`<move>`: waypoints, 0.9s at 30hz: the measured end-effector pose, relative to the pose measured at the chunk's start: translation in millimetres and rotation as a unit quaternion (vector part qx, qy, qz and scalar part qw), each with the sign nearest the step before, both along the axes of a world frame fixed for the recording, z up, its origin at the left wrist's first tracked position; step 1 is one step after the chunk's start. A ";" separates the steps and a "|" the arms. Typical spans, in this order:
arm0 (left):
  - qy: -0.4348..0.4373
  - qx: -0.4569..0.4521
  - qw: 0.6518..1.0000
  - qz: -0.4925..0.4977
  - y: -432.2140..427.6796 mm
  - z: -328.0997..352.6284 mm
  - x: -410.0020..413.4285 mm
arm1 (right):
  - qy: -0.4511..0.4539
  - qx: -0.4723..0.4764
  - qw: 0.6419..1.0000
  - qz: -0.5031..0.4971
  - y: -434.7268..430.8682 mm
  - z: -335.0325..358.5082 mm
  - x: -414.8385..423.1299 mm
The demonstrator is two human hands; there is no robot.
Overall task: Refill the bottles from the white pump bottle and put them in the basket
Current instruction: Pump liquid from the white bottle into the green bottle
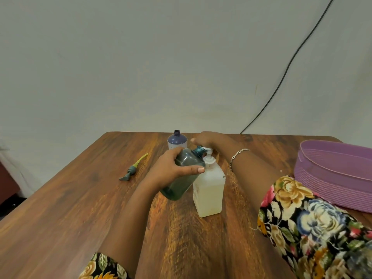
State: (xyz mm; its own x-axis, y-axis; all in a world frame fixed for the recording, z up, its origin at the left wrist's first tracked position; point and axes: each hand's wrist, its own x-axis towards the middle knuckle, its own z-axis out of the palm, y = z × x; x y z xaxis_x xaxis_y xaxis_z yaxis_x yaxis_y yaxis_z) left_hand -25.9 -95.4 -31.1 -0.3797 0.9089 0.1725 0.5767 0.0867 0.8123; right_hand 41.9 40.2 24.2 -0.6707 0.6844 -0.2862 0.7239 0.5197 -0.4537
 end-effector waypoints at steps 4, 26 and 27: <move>-0.011 -0.016 1.000 -0.019 -0.9 -5.1 3.5 | -0.022 0.110 0.993 -0.033 10.1 -20.6 -5.6; -0.005 -0.026 0.999 -0.029 0.7 -5.0 1.9 | 0.014 0.134 0.989 -0.063 9.4 -23.9 -0.4; -0.007 -0.027 0.999 -0.028 0.5 -6.2 1.9 | 0.014 0.135 0.989 -0.063 8.6 -24.1 0.0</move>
